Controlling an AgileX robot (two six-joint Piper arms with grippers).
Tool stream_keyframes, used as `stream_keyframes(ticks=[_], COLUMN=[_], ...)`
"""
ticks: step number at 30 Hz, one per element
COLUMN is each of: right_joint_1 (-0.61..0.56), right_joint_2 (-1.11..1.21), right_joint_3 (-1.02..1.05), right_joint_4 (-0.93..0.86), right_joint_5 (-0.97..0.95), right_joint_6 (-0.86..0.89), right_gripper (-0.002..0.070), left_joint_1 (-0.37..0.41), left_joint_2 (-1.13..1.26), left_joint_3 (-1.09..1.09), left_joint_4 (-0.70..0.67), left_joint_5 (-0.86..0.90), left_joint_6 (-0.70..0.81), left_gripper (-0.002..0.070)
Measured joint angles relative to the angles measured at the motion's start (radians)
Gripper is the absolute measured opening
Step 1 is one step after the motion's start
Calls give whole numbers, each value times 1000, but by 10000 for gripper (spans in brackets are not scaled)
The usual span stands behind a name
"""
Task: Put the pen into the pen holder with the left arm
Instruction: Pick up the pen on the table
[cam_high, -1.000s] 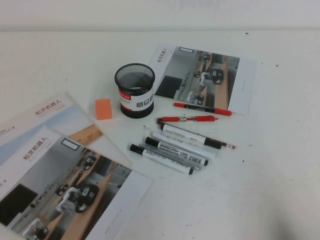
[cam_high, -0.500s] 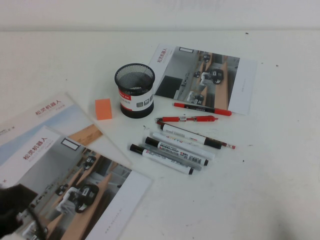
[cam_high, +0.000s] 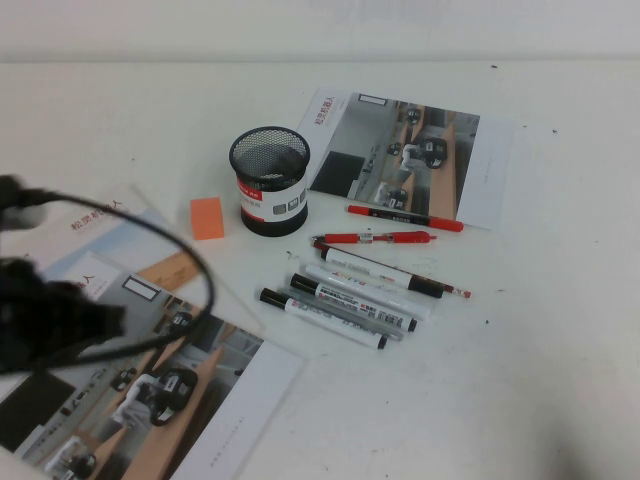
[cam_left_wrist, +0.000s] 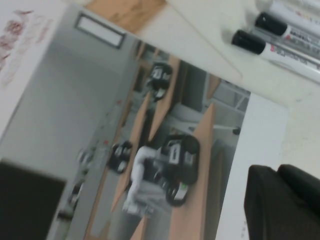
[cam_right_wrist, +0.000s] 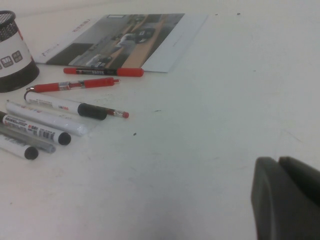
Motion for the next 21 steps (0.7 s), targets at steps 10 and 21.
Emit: stream_keyframes(ticks=[10, 21], right_joint_1=[0, 0], right_joint_2=[0, 0], right_joint_3=[0, 0], right_joint_4=[0, 0], right_joint_5=[0, 0], right_joint_6=[0, 0], right_gripper=[-20, -20], left_joint_1=[-226, -436], left_joint_2=[427, 734], left_joint_3=[-370, -734], left_joint_4=[80, 224], left_joint_5=[84, 330], left_joint_6=[-87, 40], left_gripper=[0, 0])
